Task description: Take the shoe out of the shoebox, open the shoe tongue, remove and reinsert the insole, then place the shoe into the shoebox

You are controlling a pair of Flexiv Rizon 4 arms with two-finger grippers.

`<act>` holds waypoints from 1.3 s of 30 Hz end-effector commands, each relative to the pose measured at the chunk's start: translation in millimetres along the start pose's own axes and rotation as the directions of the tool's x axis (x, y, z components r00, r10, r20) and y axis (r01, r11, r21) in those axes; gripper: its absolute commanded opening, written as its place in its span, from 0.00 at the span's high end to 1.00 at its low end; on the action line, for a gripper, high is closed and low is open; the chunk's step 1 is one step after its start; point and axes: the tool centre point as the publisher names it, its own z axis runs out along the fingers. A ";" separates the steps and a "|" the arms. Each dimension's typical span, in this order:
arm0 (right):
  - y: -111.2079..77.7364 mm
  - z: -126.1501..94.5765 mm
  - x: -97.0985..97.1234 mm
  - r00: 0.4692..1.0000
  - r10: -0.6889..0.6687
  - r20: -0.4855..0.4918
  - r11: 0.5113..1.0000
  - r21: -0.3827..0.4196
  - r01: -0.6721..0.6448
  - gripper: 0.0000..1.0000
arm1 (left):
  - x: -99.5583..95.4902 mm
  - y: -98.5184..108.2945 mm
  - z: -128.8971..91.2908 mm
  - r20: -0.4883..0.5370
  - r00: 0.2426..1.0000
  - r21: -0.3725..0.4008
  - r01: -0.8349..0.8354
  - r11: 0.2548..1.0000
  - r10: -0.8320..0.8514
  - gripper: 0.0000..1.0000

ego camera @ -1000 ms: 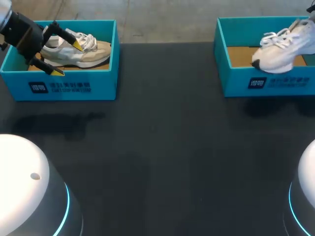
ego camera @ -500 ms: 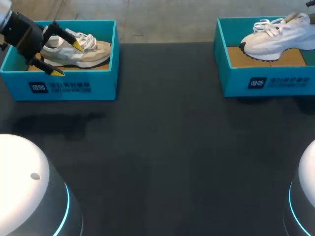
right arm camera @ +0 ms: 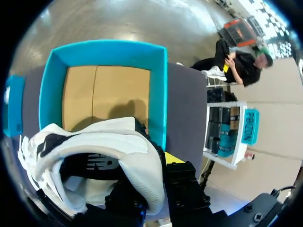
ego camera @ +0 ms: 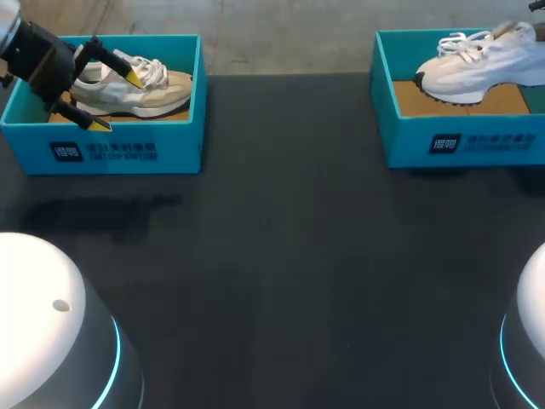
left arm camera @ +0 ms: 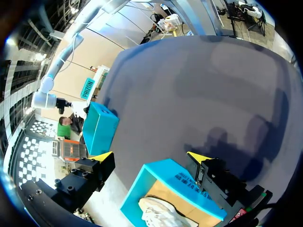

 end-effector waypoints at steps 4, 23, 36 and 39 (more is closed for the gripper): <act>1.3 2.3 -10.6 0.982 0.186 -0.017 0.982 0.023 -0.185 1.00 | -0.1 -0.5 -0.3 -0.003 1.000 -0.002 0.000 1.000 0.000 0.00; 1.9 0.4 -12.6 0.884 0.467 -0.028 0.883 0.063 -0.465 1.00 | -0.1 -0.5 -0.3 -0.003 1.000 -0.002 0.000 1.000 0.000 0.00; 8.6 13.8 -13.0 0.873 0.488 -0.023 0.871 0.070 -0.486 1.00 | -0.1 -0.5 -0.3 -0.003 1.000 -0.002 0.000 1.000 0.000 0.00; 14.9 22.0 -11.1 0.875 0.484 -0.013 0.873 0.076 -0.481 1.00 | -0.1 -0.5 -0.3 -0.003 1.000 -0.002 0.000 1.000 0.000 0.00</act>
